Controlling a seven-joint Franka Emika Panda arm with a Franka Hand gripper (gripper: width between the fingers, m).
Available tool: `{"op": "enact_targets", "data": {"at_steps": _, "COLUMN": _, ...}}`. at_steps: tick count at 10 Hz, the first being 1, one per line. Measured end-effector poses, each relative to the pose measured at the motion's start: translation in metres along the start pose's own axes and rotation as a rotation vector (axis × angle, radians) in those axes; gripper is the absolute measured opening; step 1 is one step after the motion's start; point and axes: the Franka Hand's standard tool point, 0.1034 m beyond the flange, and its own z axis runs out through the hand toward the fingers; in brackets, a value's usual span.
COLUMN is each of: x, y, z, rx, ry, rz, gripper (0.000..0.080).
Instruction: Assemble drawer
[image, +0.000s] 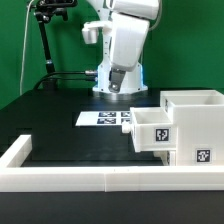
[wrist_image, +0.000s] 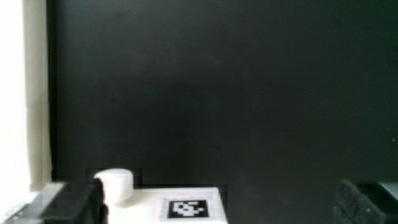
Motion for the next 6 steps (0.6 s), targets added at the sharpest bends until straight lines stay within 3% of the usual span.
{"op": "enact_targets", "data": {"at_steps": 3, "x": -0.01, "y": -0.002, "z": 0.005, "rx": 0.013, "ry": 0.056, "rz": -0.016, "gripper": 0.0649}}
{"op": "enact_targets", "data": {"at_steps": 6, "x": -0.027, "y": 0.003, "z": 0.02, "rx": 0.027, "ry": 0.18, "rz": -0.035, "gripper": 0.0649}}
